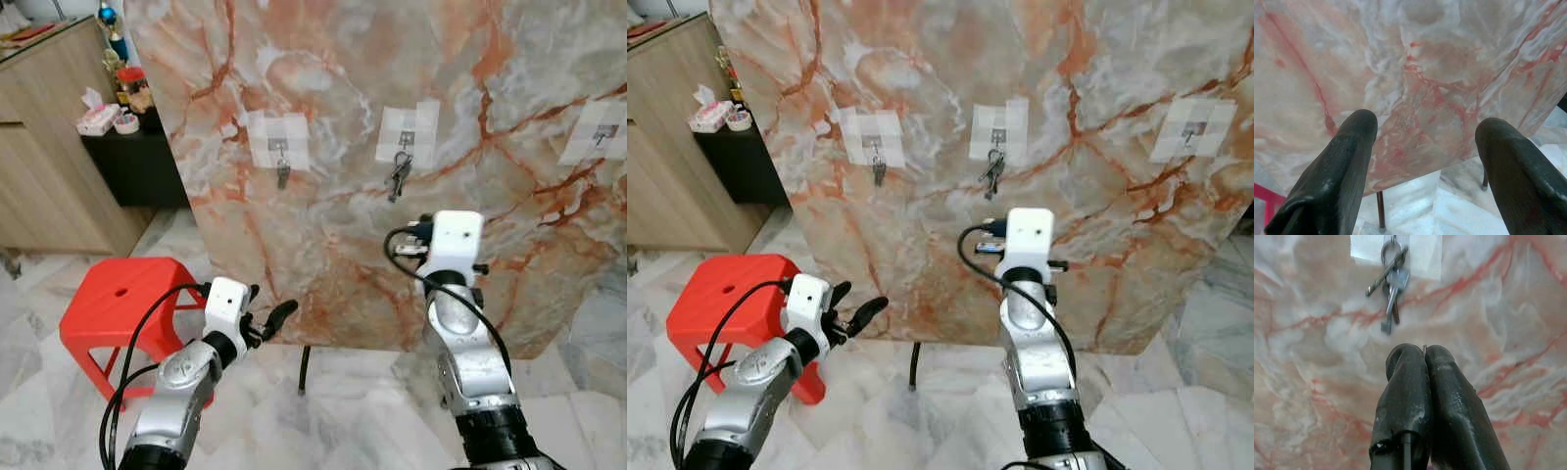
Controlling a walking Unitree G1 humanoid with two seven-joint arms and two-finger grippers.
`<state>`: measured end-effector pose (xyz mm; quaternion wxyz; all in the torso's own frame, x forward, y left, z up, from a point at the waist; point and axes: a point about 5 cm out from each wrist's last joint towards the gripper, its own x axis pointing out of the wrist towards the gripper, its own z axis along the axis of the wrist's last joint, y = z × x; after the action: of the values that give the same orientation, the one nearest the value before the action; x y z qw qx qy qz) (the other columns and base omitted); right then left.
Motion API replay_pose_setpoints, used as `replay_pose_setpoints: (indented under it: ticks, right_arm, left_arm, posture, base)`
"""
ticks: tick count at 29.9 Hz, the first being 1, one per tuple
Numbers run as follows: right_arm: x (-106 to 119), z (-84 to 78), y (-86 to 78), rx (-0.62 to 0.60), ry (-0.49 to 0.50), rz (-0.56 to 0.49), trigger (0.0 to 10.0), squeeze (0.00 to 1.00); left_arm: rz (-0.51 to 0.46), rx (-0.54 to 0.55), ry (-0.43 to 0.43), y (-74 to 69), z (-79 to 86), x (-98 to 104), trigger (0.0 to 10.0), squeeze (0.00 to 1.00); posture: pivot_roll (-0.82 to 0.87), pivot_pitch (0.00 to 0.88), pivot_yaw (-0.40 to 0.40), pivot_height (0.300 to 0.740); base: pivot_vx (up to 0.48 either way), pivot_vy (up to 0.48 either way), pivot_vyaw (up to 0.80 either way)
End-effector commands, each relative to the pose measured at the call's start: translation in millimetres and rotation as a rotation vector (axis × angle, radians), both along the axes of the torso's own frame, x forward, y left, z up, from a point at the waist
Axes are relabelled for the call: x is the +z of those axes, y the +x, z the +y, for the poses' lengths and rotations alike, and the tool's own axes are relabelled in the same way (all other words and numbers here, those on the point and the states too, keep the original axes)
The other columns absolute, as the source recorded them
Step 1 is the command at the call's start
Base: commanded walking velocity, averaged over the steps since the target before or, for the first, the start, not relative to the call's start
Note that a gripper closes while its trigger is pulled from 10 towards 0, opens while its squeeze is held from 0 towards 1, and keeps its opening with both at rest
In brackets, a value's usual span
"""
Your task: Hang keys on a hook
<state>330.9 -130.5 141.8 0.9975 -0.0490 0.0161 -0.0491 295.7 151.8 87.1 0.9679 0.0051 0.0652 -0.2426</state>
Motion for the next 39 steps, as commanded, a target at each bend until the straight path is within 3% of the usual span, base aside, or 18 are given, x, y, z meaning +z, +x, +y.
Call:
replay_pose_setpoints:
  ticks: [1,6,14,20,39]
  right_arm:
    - [1,-0.9,0.1,-0.004,0.017,0.008,10.0,0.0]
    - [-3,-1.1,-3.4,-0.036,0.106,0.05,10.0,0.0]
    - [-3,2.6,-3.5,-0.024,0.112,0.057,10.0,0.0]
    - [-5,3.3,-5.2,-0.015,0.108,0.07,10.0,0.0]
    - [-4,12.9,-1.9,0.046,0.086,0.105,10.0,0.0]
  left_arm:
    - [0.012,-0.011,0.003,-1.2,1.0,1,10.0,0.0]
    - [0.023,-0.02,-0.005,-1.9,-0.1,0,10.0,0.0]
    - [0.011,0.026,-0.004,-1.0,4.9,0,10.0,0.0]
    - [0.014,0.064,-0.025,-6.1,8.1,-4,10.0,0.0]
    - [-0.008,0.041,-0.047,-1.3,4.2,4,10.0,0.0]
  posture:
    - [0.08,0.036,0.034,0.74]
    - [0.08,0.036,0.035,0.74]
    - [0.08,0.03,0.035,0.74]
    - [0.07,0.0,0.034,0.74]
    - [0.07,0.008,0.039,0.74]
  base:
    - [0.0,0.0,0.0]
    - [0.0,0.0,-0.32]
    - [0.0,0.0,-0.8]
    - [0.0,-0.352,-0.8]
    - [0.0,-0.081,-0.8]
